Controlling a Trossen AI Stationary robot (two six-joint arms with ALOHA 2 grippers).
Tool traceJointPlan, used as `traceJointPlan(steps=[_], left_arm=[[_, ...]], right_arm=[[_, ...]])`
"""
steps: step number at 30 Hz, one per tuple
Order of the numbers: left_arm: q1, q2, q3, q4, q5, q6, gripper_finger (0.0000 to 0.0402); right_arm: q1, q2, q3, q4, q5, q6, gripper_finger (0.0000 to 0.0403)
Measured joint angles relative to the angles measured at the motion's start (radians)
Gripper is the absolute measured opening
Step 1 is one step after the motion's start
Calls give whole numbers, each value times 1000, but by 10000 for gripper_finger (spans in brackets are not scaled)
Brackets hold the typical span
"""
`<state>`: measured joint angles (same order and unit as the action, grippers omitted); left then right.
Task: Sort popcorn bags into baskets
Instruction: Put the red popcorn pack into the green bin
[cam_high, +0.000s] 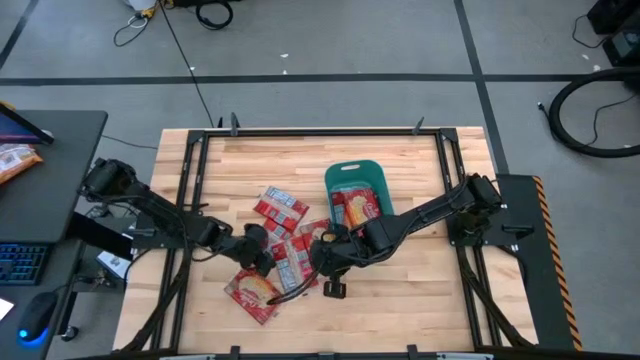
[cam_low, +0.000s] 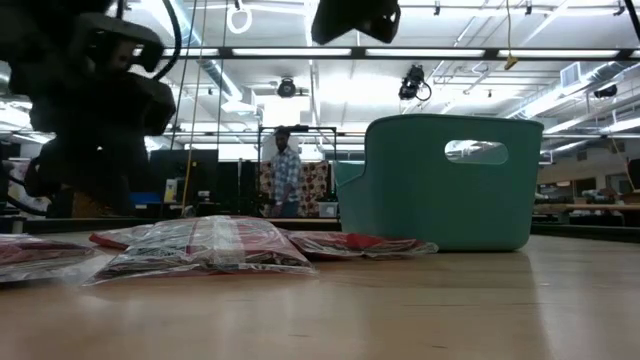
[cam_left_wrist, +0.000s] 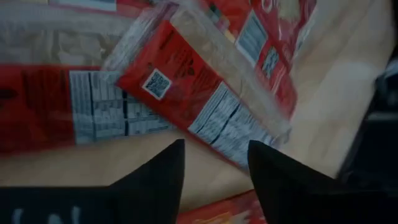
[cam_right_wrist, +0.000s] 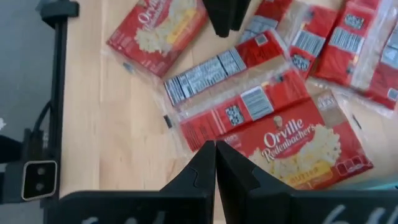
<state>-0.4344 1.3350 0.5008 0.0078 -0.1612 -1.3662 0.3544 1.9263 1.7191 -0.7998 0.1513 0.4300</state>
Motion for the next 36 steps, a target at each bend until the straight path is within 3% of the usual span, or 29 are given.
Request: traceJointPlan(steps=[10, 22, 28, 32, 36], left_arm=[[-3, 39, 0, 13, 25, -238, 228], [-8, 209, 8, 223, -29, -306, 233], [-7, 263, 58, 226, -65, -274, 233], [-7, 282, 75, 226, -80, -246, 211], [-6, 286, 75, 226, -118, -246, 157]], right_arm=[[-10, 0, -87, 118, -23, -48, 18], [-11, 0, -85, 133, -23, -29, 18], [-11, 0, -85, 130, -25, -29, 18], [-11, 0, -85, 129, -27, -29, 18], [-11, 0, -85, 125, -55, -29, 18]])
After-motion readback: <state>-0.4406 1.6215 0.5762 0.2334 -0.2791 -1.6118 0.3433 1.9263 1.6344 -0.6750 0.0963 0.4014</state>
